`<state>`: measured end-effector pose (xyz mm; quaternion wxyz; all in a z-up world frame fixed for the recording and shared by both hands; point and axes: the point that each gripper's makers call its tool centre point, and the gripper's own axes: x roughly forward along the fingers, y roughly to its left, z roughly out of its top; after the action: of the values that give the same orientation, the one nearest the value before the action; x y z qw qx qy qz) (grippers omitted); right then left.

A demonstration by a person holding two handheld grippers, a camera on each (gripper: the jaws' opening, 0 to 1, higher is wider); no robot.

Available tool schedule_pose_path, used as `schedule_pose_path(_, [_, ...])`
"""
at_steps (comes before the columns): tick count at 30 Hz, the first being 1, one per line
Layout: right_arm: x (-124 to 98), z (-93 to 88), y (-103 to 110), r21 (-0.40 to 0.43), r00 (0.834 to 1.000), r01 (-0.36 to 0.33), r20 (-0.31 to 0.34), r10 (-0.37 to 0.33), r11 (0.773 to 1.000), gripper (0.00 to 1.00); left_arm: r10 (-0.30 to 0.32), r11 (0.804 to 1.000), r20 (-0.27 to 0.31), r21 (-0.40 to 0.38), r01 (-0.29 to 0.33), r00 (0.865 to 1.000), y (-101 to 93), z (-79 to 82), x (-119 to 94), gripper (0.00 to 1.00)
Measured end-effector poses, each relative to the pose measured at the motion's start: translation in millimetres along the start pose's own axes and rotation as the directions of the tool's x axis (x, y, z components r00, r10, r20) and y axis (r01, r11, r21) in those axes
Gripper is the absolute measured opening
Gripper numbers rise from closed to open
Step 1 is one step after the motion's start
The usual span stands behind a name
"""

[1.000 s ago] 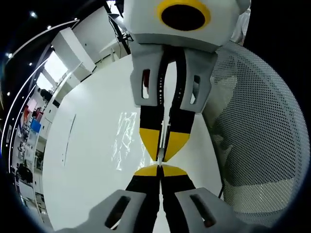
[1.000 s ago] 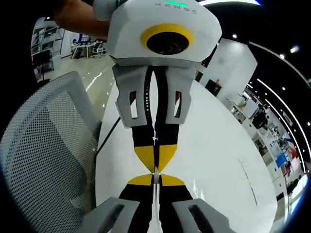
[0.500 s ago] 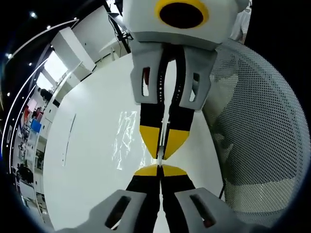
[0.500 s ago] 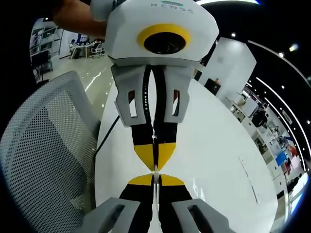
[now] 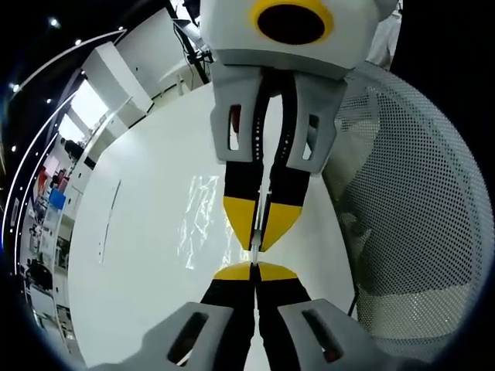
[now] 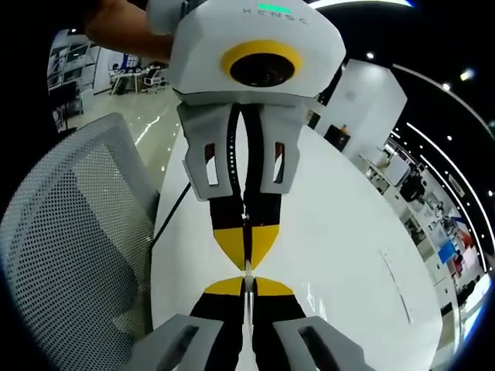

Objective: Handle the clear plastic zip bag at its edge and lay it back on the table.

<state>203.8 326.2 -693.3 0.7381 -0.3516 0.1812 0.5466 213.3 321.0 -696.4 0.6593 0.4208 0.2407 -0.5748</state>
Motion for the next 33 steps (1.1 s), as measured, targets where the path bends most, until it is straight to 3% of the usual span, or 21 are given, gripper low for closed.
schedule_pose_path(33, [-4.8,-1.3,-1.1,0.014,1.0,0.012,0.0,-0.012,1.0,0.0,-0.002,1.0,-0.002,0.002,0.002,1.0,1.6,-1.1,-1.6,0.0])
